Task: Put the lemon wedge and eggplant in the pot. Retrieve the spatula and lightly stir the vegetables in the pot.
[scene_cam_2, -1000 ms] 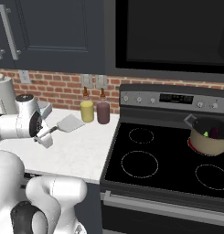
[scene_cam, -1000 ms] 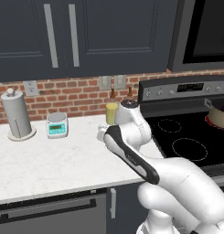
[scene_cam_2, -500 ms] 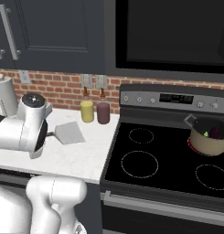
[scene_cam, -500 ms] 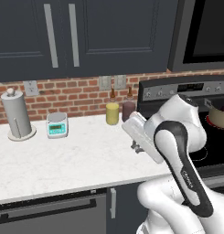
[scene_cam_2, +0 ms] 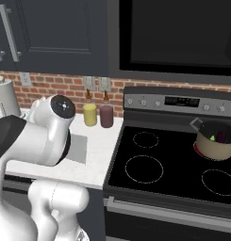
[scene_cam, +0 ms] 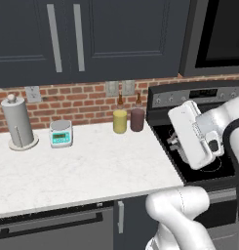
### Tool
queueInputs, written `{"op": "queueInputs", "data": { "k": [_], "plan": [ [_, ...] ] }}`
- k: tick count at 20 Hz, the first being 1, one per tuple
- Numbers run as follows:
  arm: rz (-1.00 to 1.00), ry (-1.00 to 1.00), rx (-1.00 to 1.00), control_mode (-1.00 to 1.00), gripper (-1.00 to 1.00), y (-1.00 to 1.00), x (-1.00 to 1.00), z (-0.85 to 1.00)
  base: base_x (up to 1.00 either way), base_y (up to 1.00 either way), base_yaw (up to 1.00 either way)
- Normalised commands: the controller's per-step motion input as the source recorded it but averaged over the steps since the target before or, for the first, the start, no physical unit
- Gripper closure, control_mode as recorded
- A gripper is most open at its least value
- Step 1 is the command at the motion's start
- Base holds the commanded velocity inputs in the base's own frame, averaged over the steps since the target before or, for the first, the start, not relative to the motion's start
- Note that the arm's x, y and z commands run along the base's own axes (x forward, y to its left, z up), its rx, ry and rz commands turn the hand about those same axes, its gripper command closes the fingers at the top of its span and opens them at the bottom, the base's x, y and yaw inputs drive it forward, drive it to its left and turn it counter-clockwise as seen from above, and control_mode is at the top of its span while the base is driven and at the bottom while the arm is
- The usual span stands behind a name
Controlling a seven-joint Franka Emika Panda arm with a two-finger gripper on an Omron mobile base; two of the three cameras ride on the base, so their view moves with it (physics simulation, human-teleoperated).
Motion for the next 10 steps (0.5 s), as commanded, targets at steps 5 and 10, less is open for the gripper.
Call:
{"op": "queueInputs", "data": {
  "k": [5,10],
  "plan": [
    [-0.17,0.1,0.2,-1.0,1.0,-0.56,-0.05,0.39,0.0,0.0,0.0],
    [-0.13,0.06,0.1,-1.0,1.0,-0.67,0.0,0.0,0.0,0.0,0.0]
  ]
}}
